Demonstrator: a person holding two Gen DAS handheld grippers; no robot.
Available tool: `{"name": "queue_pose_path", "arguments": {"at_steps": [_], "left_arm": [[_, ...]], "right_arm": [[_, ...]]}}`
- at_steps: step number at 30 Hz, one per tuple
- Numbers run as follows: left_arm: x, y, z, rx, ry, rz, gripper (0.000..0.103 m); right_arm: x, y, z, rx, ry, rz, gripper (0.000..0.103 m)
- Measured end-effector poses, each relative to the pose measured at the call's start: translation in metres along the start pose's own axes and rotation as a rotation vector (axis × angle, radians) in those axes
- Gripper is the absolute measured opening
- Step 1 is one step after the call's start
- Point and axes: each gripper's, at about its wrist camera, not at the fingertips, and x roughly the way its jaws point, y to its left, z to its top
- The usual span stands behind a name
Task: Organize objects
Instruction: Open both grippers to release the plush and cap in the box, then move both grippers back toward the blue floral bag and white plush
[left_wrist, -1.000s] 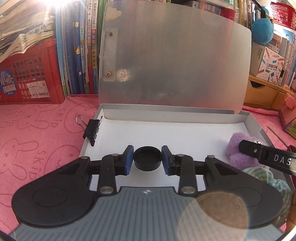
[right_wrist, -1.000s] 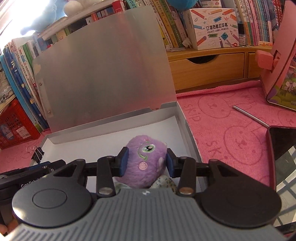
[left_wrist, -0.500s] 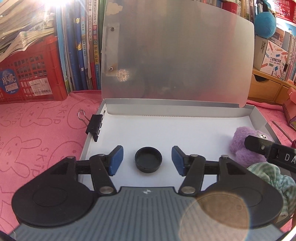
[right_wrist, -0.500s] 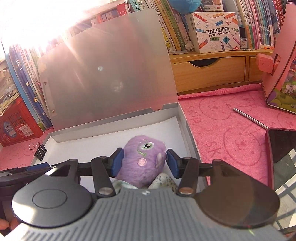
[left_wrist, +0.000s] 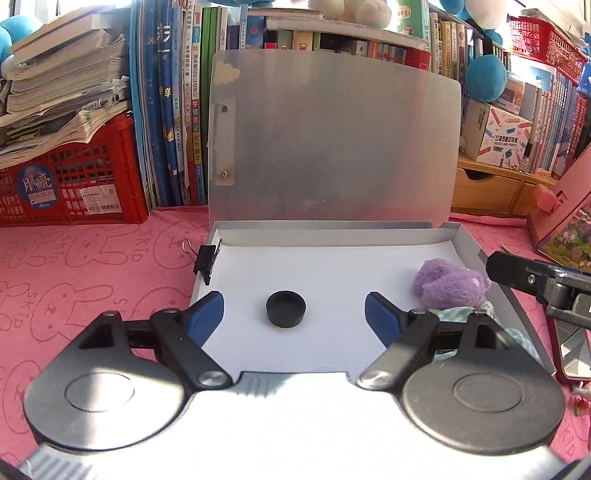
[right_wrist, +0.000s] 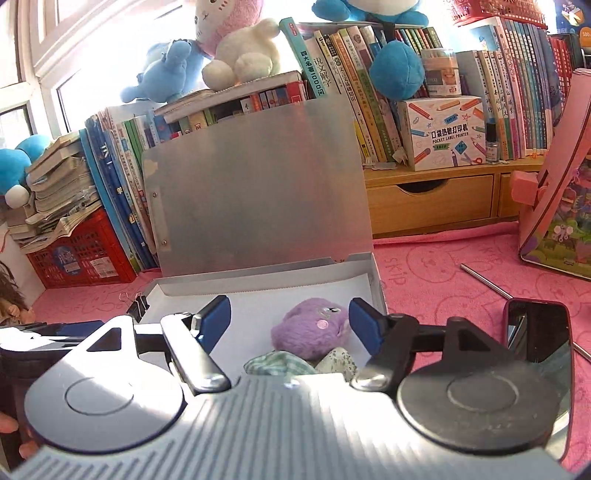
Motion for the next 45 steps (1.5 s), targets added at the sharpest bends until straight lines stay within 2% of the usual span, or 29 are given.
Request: {"name": "queue_pose_path", "arguments": {"at_steps": [9,20,30,39,45], "left_arm": [[-0.059,-0.005,-0.019,0.034,-0.063,-0.032,0.087],[-0.111,-0.004,-0.051,0.016,-0.098,-0.064,0.088],[-0.14,0.0,-0.087,0.025,-0.101,-0.07,0.088],[-0.167,0.002,-0.12,0.035,-0.152,-0.059,0.089],[-0.182,0.0,-0.146,0.018,-0.181,-0.084,0.089]], "right_arm": [[-0.045,0.014,-0.013,-0.083,-0.022,0.058,0.083],[-0.083,0.023,-0.035,-0.139,-0.016,0.111,0.085],[-0.096,0.021,-0.062,-0.161,0.015,0.121,0.085],[-0.101,0.012,-0.083,-0.154,0.044,0.112,0.087],[-0.106,0.013,-0.098,-0.166,0.063,0.114,0.087]]}}
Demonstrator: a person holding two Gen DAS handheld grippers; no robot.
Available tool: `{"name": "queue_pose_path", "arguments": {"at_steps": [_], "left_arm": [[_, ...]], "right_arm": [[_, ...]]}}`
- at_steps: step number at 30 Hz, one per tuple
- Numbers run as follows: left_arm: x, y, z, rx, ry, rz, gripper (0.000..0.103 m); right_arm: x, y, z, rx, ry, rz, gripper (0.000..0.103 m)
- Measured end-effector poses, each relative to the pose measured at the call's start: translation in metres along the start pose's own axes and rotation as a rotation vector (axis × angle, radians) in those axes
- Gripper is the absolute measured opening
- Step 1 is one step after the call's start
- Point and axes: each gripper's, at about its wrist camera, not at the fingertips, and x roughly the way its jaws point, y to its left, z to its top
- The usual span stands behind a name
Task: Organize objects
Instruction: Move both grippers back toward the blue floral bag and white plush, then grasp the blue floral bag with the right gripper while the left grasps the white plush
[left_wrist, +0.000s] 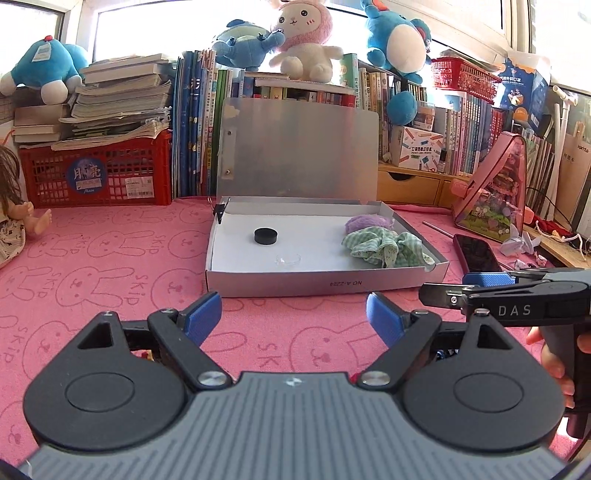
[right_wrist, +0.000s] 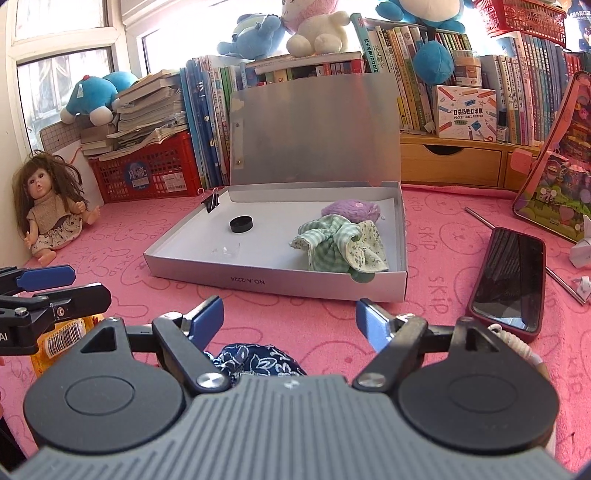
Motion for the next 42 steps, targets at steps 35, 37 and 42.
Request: {"name": "queue_pose_path", "arguments": {"at_steps": [35,37,42], "left_arm": [[-0.023,-0.014,-0.08,0.112,0.048,-0.038,0.088],[-0.021,-0.015,-0.081,0.112,0.054,-0.037,0.088],[-0.019,-0.015,-0.082,0.113,0.058,-0.036,0.088]], "right_arm": [[0.002,-0.002,-0.049,0.044,0.072,0.019,0.09],[0.003,-0.002,-0.05,0.047,0.077,0.019,0.09],[0.003,0.0,-0.053,0.029,0.069,0.01,0.091]]}}
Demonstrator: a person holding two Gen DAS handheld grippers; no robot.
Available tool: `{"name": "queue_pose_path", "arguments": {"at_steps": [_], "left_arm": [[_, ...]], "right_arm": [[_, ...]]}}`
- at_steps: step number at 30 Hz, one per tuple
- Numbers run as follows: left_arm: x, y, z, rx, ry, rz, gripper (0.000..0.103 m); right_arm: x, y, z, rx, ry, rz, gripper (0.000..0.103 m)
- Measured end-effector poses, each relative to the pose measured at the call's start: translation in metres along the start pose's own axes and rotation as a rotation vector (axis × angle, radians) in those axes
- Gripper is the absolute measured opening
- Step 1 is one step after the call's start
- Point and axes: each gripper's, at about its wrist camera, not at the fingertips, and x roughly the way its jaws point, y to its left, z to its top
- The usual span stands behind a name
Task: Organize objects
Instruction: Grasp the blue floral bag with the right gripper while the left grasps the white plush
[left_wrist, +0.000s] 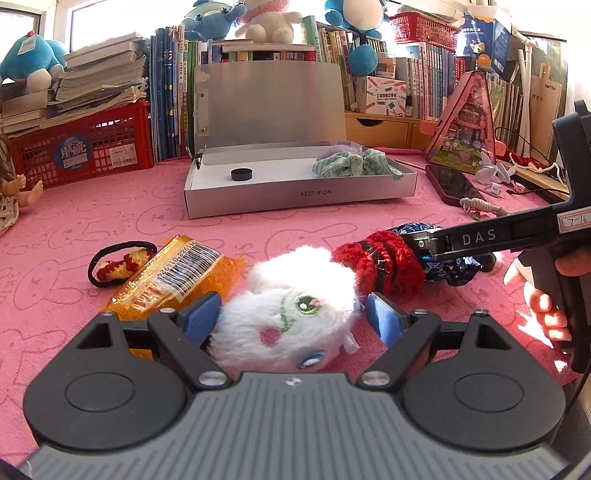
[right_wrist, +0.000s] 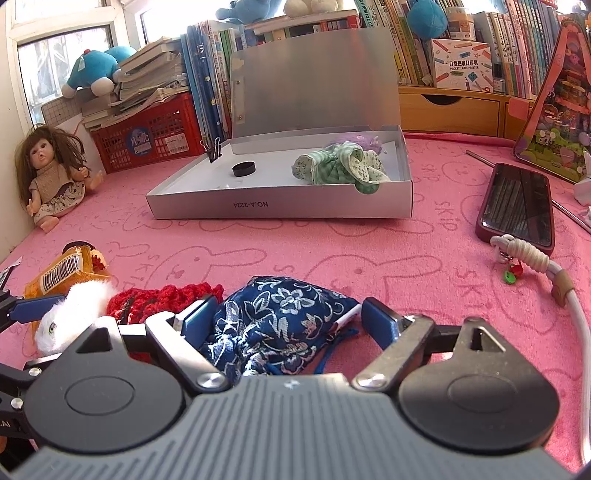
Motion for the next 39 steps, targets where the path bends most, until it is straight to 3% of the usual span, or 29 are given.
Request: {"name": "queue_pose_path", "arguments": {"at_steps": [8,29,33,39], "left_arm": [[0.002,0.001,-0.001,-0.013,0.007,0.007,0.087],[0.004,-0.002,-0.003,-0.012,0.015,0.041,0.078],[0.002,0.0,-0.003,-0.018,0.005,0.042,0.074],[-0.004,-0.004,0.001,-0.005,-0.036,0.065,0.064]], "right_arm": [[0.002,0.01,-0.006,-0.069,-0.009,-0.04,0.091],[0.002,0.012,-0.008,-0.074,-0.013,-0.057,0.091],[0.0,0.012,-0.01,-0.072,-0.019,-0.046,0.082],[-0.003,0.012,-0.011,-0.063,-0.027,-0.035,0.077]]}}
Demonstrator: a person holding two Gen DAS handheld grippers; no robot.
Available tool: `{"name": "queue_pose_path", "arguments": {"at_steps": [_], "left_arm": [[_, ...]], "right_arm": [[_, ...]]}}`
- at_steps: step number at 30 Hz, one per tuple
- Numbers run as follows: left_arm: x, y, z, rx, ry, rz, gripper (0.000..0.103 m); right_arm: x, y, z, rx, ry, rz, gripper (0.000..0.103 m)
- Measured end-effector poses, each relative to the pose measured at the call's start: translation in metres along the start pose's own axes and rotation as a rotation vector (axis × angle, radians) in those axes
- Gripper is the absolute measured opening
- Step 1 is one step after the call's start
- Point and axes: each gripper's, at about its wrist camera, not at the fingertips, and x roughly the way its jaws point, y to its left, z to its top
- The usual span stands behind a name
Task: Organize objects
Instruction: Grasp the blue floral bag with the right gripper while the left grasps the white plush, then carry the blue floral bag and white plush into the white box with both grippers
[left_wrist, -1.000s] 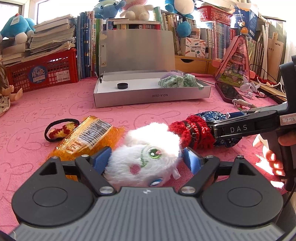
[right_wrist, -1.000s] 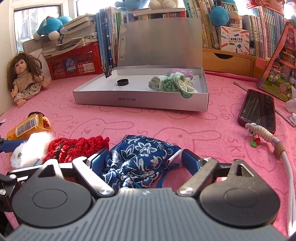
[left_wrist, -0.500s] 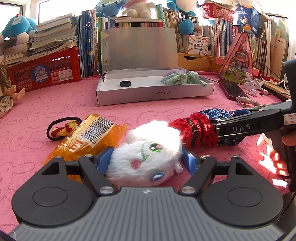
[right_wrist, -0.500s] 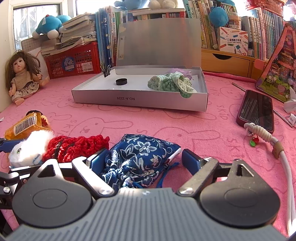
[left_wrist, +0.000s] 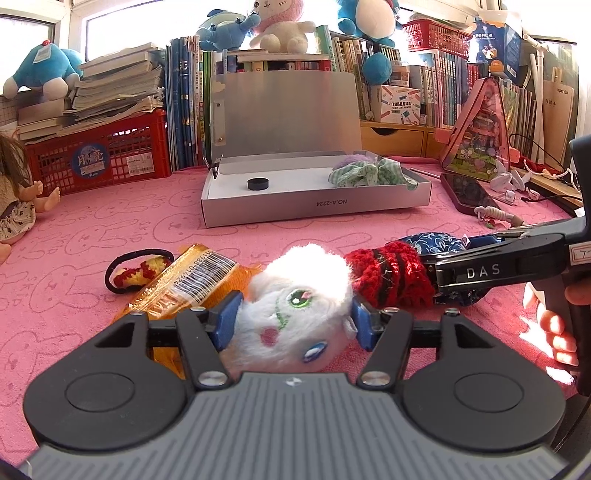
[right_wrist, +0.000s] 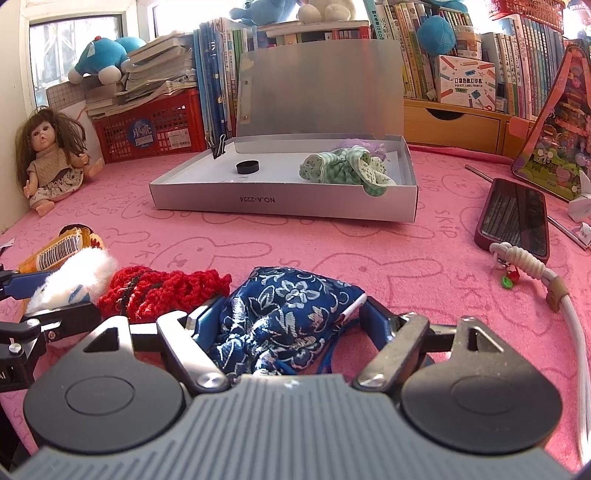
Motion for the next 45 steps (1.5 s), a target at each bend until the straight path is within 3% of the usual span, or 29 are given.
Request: {"name": "queue_pose_path", "arguments": {"at_steps": [4,10,23,30,35,45], "left_arm": [[-0.003,-0.001,0.004,0.014,-0.02,0.005,0.053],[-0.001,-0.003,0.004,0.021,-0.015,0.014,0.053],[0.019,0.008,0.005,-0.023,0.047,0.002,0.07],[0.021,0.011,0.005,-0.03,0.055,-0.01,0.071],[0.015,0.003,0.004,-0.027,0.01,0.029,0.057],[0.005,-0.002,0.014,-0.033,-0.031,0.03,0.054]], "right_arm": [[-0.002,0.003,-0.001,-0.011,-0.004,0.009,0.07],[-0.004,0.008,-0.003,-0.034,-0.005,0.014,0.06],[-0.004,0.008,-0.003,-0.039,-0.006,0.013,0.059],[-0.003,0.008,-0.003,-0.044,-0.005,0.011,0.059],[-0.003,0.008,-0.003,-0.044,-0.005,0.011,0.059],[-0.004,0.006,0.0,-0.017,-0.002,0.014,0.056]]}}
